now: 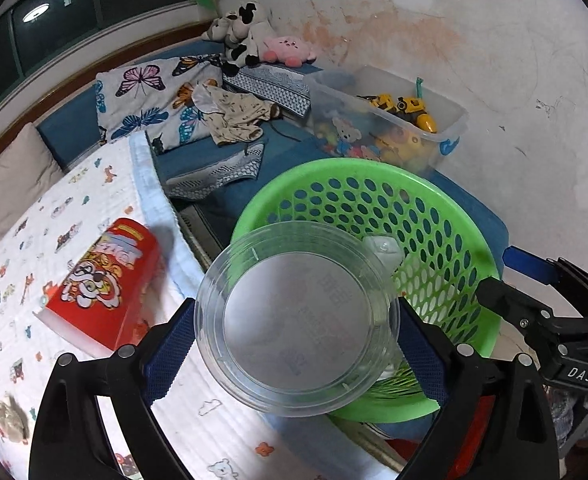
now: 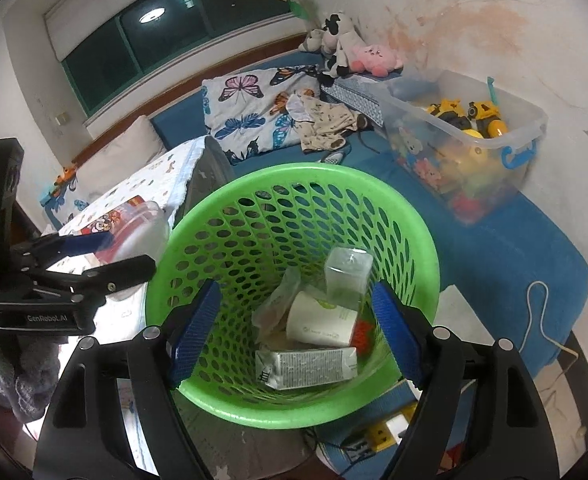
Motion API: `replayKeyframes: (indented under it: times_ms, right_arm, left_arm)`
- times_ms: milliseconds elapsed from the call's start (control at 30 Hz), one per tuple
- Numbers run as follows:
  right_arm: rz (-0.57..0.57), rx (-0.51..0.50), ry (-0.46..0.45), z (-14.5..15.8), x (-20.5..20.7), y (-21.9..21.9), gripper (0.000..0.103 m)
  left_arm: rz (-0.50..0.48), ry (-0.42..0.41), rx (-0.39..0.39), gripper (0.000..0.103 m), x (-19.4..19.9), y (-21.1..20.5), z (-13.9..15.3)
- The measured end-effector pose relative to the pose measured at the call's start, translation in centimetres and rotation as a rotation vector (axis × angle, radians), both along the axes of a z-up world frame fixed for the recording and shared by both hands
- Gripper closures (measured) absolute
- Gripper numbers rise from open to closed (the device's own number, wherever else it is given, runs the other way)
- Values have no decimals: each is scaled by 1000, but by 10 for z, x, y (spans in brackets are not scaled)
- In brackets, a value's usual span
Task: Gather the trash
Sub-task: 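Drop milk carton and clear plastic lid into green basket with both tools, then move both tools back over the bed toward the red snack can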
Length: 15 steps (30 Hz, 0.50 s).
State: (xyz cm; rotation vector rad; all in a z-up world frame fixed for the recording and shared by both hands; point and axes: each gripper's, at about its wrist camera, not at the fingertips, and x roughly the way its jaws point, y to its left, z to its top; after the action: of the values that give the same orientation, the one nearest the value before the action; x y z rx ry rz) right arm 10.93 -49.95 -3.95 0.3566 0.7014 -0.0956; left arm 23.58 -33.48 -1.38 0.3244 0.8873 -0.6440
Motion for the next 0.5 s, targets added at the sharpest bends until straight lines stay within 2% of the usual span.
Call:
replayKeyframes:
  times_ms: [267, 500]
  right_arm:
    - [-6, 10, -2, 1, -3, 3, 24]
    - [14, -4, -25, 12, -6, 16, 24]
  left_arm:
    - [-26, -3, -43, 9, -10, 7, 8]
    - [3, -28, -62, 9, -19, 33, 19]
